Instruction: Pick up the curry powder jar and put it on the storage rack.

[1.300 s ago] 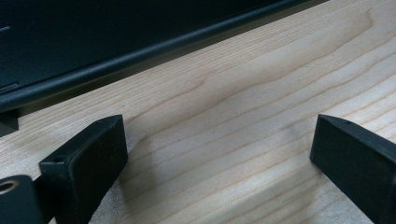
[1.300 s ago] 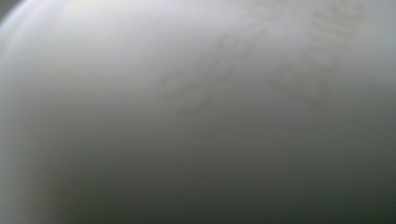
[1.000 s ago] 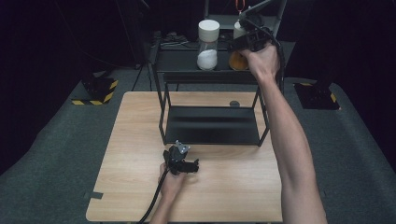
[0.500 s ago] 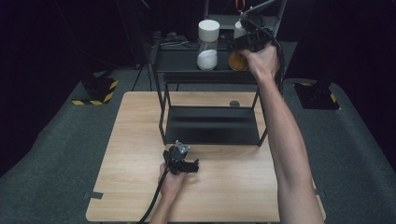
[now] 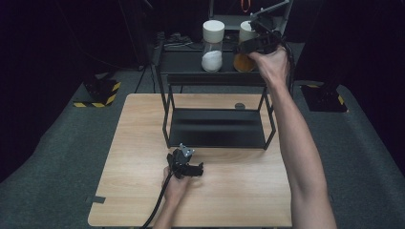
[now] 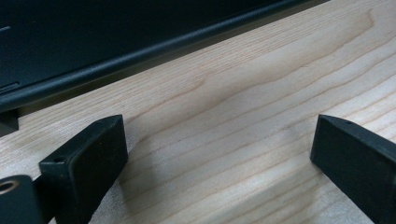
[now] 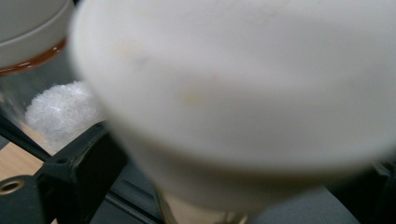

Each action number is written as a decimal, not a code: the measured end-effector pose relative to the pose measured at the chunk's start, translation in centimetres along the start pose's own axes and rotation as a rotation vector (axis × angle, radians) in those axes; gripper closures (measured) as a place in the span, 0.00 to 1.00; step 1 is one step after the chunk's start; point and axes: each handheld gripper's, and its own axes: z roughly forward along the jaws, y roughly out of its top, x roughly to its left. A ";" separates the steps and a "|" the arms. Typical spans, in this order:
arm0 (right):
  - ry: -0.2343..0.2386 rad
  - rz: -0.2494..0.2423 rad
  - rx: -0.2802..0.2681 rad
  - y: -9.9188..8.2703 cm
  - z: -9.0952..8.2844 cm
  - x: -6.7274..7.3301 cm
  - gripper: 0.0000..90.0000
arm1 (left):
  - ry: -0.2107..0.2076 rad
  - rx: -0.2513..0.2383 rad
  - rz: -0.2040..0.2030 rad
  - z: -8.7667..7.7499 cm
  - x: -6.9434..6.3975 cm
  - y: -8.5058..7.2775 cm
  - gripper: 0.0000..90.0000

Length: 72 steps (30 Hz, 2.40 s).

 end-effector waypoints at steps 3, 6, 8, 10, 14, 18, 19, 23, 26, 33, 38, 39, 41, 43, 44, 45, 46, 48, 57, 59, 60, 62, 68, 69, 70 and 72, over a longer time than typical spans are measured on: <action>0.018 0.004 -0.015 -0.7 -0.4 -0.3 0.02 | 0.000 0.000 0.000 0.0 0.0 0.0 0.04; 0.031 -0.004 -0.022 -1.1 -1.0 -0.5 0.01 | -0.001 0.001 0.000 0.0 0.0 0.0 0.04; 0.034 -0.014 -0.038 -1.6 -1.6 -0.4 0.00 | -0.001 0.000 -0.001 0.0 0.0 0.0 0.04; 0.041 -0.017 -0.058 -2.0 -2.3 -0.4 0.00 | -0.001 0.000 -0.001 0.0 0.0 0.0 0.04; 0.074 -0.005 -0.089 -3.2 -3.0 -1.0 0.02 | 0.000 0.000 -0.001 0.0 0.0 0.0 0.04; 0.073 -0.021 -0.081 -3.9 -3.2 -0.9 0.01 | -0.001 0.000 -0.001 0.0 0.0 0.0 0.04; 0.082 -0.020 -0.082 -4.0 -3.4 -1.0 0.01 | -0.001 0.000 -0.001 0.0 0.0 0.0 0.04; 0.084 -0.027 -0.104 -5.2 -3.9 -1.0 0.02 | 0.001 0.000 0.003 0.0 0.0 0.0 0.04; 0.090 -0.027 -0.115 -5.9 -4.0 -1.2 0.03 | 0.001 0.001 0.002 0.0 0.0 0.0 0.04; 0.110 -0.017 -0.121 -8.0 -4.3 -2.5 0.02 | -0.004 0.001 -0.001 0.0 0.1 0.0 0.04; 0.109 -0.004 -0.137 -9.4 -4.5 -3.0 0.01 | -0.004 0.001 -0.002 0.0 0.1 0.0 0.04; 0.109 -0.006 -0.142 -9.6 -4.6 -3.1 0.01 | -0.004 0.001 -0.001 0.0 0.1 0.0 0.04; 0.108 0.001 -0.156 -10.1 -4.7 -3.2 0.01 | -0.005 0.001 -0.001 0.0 0.1 0.0 0.04; 0.109 0.004 -0.166 -10.6 -4.8 -3.3 0.01 | -0.006 0.001 -0.001 0.0 0.1 0.0 0.04; 0.107 0.004 -0.168 -10.8 -4.8 -3.2 0.01 | -0.006 0.001 -0.001 0.0 0.1 0.0 0.04; 0.105 0.001 -0.167 -10.9 -4.8 -3.2 0.01 | -0.006 0.001 -0.001 0.0 0.2 0.0 0.04; 0.102 0.001 -0.163 -11.0 -4.8 -3.2 0.01 | -0.007 0.002 -0.001 0.0 0.2 0.0 0.04; 0.103 0.001 -0.169 -11.3 -4.8 -3.2 0.01 | -0.007 0.002 -0.001 0.0 0.2 0.0 0.04; 0.103 -0.006 -0.177 -12.5 -4.8 -3.3 0.02 | -0.006 0.000 -0.002 0.0 0.2 0.0 0.04; 0.103 -0.007 -0.178 -12.8 -4.9 -3.4 0.02 | -0.004 0.001 -0.003 0.0 0.1 0.0 0.04; 0.103 -0.006 -0.177 -12.9 -4.9 -3.4 0.02 | -0.003 0.001 -0.004 0.0 0.1 0.0 0.04; 0.106 -0.006 -0.177 -13.2 -4.9 -3.6 0.02 | -0.001 0.001 -0.006 0.0 0.0 0.0 0.04; 0.108 -0.011 -0.172 -14.3 -4.9 -3.7 0.02 | 0.001 0.001 -0.008 0.0 0.0 0.0 0.04; 0.109 -0.011 -0.168 -14.5 -4.8 -3.8 0.02 | 0.000 0.001 -0.008 0.0 0.0 0.0 0.04; 0.110 -0.011 -0.165 -14.7 -4.8 -3.9 0.02 | 0.000 0.001 -0.008 0.0 0.0 0.0 0.03; 0.113 -0.008 -0.165 -15.1 -4.7 -4.0 0.02 | -0.003 0.002 -0.009 0.0 0.0 0.0 0.03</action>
